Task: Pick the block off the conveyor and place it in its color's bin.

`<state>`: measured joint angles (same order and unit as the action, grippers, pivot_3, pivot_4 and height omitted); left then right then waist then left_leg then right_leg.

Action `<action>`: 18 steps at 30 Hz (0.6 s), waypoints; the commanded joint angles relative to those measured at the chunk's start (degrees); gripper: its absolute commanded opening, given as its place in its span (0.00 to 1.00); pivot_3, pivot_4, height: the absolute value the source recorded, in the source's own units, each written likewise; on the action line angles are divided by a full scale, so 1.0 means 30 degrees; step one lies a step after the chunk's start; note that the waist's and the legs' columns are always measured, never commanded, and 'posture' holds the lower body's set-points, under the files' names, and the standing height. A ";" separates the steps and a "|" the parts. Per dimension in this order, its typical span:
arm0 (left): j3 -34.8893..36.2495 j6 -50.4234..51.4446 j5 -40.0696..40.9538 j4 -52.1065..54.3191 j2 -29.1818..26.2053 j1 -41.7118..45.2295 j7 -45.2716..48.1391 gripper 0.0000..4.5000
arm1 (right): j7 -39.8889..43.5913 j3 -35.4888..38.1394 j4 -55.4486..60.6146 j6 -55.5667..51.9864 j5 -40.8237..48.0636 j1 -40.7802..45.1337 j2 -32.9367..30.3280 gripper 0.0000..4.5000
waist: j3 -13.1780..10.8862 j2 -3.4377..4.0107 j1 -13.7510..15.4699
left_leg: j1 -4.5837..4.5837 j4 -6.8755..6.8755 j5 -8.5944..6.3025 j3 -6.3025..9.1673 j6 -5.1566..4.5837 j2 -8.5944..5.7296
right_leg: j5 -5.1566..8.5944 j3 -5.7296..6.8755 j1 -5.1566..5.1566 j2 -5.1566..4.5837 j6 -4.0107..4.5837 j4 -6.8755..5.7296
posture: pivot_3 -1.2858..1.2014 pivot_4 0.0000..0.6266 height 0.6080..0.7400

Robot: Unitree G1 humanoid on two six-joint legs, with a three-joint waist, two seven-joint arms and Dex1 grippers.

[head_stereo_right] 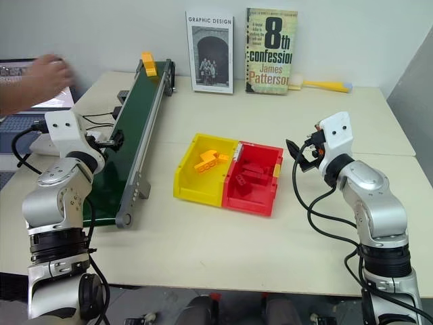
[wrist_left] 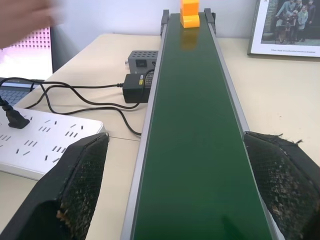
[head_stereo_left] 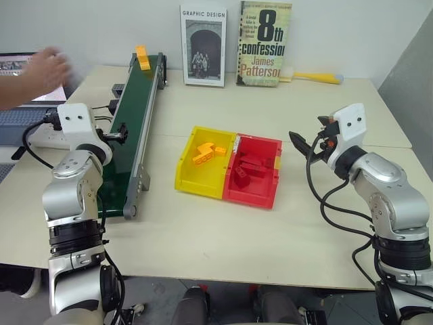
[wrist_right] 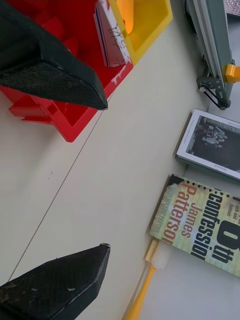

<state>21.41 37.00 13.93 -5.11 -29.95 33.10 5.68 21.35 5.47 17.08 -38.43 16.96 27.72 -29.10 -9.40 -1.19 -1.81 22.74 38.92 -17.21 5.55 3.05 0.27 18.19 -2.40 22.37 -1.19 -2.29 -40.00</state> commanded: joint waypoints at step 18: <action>0.0065 -0.1165 -0.0107 0.0571 0.0726 0.0798 -0.1267 0.99 | 0.4387 0.0386 -0.1184 0.0618 0.2233 0.3161 -0.0891 1.00 | 0.0000 0.0000 0.0002 | -0.0002 0.0004 0.0000 0.0001 0.0000 -0.0011 | 0.0000 0.0000 -0.0002 0.0000 0.0000 -0.0001 | 0.52 0.24 1.00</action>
<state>22.18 35.37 14.02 -3.61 -28.25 33.04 2.66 28.78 5.39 13.01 -37.35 18.55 32.72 -31.09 -9.40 -1.19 -1.80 22.73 38.94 -17.21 5.56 3.05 0.20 18.19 -2.40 22.36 -1.19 -2.29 -40.01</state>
